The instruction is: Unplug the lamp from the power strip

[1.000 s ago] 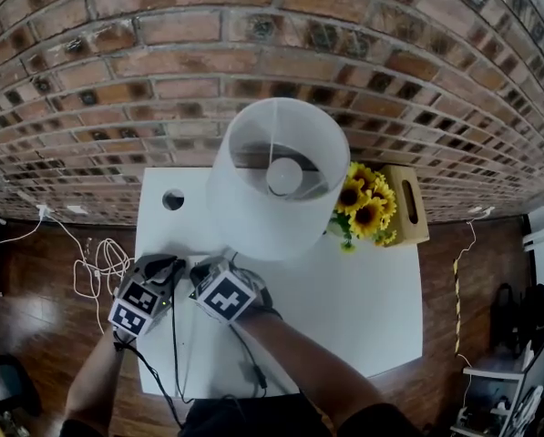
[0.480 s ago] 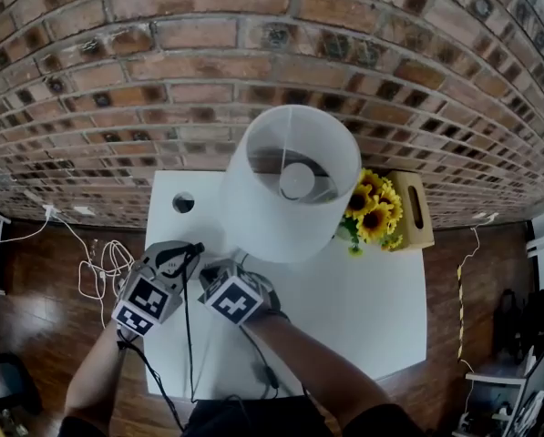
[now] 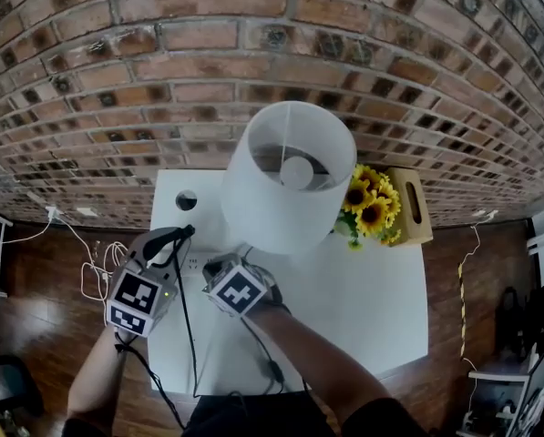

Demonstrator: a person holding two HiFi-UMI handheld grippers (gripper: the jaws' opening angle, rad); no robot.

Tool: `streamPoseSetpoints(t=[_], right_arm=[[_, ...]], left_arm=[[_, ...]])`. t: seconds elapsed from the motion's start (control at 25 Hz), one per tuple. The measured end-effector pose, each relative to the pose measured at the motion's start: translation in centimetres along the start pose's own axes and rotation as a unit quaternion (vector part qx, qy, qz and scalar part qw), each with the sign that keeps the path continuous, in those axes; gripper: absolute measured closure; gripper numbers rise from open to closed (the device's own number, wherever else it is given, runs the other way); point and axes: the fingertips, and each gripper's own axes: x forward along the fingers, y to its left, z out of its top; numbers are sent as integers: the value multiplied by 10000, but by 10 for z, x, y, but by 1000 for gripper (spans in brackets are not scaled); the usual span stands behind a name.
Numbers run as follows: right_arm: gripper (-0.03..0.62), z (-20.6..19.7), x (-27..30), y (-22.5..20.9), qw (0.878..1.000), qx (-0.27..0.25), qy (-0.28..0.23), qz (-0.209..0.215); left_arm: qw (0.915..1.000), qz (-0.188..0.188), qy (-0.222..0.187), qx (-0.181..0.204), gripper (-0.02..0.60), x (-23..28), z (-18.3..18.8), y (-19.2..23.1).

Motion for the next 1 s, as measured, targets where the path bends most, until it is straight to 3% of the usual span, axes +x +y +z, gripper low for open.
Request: streamPoseSetpoints(t=[0.16,0.4,0.64,0.76,0.84,1.0], right_arm=[[605,-3,-4,1,9998,-153,40,-92],[605,17,-36,8,9983,-303,-461,-195],[605,39,-65,16,9949,-535,-839,-146],[605,49,-78,22,9934,-565,-995,-57],[605,57,-87,25,9919,-546,-1143,18],[605,70,-105,26,9883,-626,-1386,89]], left_arm=[[9991,367,-114,175,503,-9,25,20],[9967,579,-151,548,503,-16,56,32],[9980,618,-129,-23,505,-13,64,50],[9979,651,-65,11,505,-13,74,58],[9974,719,-49,-14,505,-12,81,66],[9935,1015,-229,-465,505,-15,99,94]])
